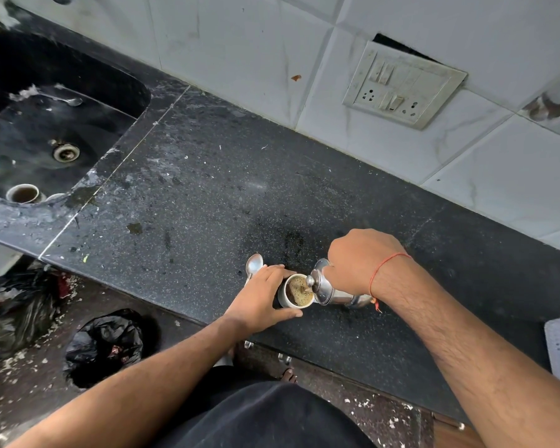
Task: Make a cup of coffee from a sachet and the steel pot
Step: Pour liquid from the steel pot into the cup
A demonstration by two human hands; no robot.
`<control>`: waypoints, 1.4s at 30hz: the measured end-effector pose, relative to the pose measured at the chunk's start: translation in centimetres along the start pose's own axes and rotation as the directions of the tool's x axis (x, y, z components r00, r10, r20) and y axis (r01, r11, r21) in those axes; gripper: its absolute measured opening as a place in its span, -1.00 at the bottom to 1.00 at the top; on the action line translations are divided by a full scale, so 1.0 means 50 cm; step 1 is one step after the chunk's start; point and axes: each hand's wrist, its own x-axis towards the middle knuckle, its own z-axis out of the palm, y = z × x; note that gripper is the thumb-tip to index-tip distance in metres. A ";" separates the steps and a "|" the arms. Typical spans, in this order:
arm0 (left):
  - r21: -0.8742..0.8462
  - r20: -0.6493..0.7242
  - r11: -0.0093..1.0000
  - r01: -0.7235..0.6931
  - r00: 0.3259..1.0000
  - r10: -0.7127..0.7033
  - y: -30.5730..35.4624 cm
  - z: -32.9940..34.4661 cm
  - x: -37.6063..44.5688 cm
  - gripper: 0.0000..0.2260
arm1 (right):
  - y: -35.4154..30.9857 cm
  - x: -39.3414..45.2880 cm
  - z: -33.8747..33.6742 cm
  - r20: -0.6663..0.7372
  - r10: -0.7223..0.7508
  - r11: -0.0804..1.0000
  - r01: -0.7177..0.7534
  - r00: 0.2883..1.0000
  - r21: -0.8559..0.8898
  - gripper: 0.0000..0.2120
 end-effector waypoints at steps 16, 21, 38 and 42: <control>-0.004 -0.005 1.000 0.010 1.000 -0.010 0.005 0.001 -0.001 -0.28 | 0.092 -0.008 0.204 -0.045 0.141 0.886 -0.105 0.989 0.451 -0.53; 0.007 -0.007 1.000 0.020 1.000 -0.020 0.001 0.006 -0.001 -0.25 | 0.101 0.001 0.262 -0.053 0.164 0.807 -0.103 0.985 0.581 -0.47; 0.040 -0.026 0.998 0.054 0.998 -0.053 0.014 0.005 -0.008 -0.27 | 0.190 -0.018 0.460 -0.044 0.212 0.437 -0.054 0.976 0.898 -0.47; 0.031 -0.021 0.997 0.073 0.997 -0.072 0.022 -0.002 -0.004 -0.30 | 0.212 -0.008 0.516 -0.058 0.234 0.264 -0.006 0.971 0.964 -0.48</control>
